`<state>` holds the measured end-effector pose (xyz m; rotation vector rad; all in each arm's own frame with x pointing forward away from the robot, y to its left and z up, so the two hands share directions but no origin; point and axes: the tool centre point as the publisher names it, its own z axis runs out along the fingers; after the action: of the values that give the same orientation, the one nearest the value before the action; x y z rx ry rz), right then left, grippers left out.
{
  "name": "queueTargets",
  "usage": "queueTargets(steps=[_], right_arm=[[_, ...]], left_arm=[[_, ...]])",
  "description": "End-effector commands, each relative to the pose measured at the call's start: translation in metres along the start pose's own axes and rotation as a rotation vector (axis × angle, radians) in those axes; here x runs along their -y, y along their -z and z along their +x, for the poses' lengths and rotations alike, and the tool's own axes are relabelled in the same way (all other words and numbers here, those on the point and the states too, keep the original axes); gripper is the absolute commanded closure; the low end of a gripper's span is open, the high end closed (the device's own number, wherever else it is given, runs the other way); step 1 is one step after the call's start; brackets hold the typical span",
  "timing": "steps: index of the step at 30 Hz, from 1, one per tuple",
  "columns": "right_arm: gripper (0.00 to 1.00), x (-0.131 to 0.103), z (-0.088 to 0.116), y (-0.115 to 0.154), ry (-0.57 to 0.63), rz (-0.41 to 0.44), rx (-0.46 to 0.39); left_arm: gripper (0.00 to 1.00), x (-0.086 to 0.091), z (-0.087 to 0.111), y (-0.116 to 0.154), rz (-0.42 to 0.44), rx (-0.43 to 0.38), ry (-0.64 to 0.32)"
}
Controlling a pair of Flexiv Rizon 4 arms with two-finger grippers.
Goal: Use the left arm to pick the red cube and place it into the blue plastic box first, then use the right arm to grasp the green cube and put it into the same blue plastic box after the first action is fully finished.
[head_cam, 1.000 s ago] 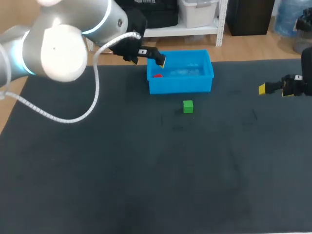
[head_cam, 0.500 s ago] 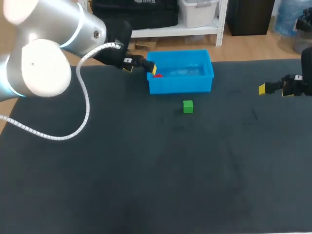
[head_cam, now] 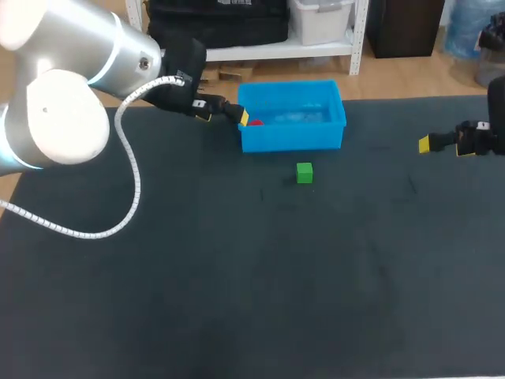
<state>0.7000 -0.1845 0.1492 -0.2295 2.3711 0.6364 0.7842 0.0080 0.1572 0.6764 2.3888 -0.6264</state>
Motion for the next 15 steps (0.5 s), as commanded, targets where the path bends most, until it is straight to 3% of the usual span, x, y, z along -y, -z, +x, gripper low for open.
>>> queueTargets(steps=[1, 15], right_arm=[[0.0, 0.0, 0.0, 0.0, 0.001, -0.001, -0.001], [0.0, 0.0, 0.0, 0.0, 0.001, -0.001, -0.001]], left_arm=[[0.0, -0.002, 0.005, 0.003, 0.012, 0.003, -0.004], [0.0, -0.009, 0.02, 0.016, 0.006, -0.006, 0.006]])
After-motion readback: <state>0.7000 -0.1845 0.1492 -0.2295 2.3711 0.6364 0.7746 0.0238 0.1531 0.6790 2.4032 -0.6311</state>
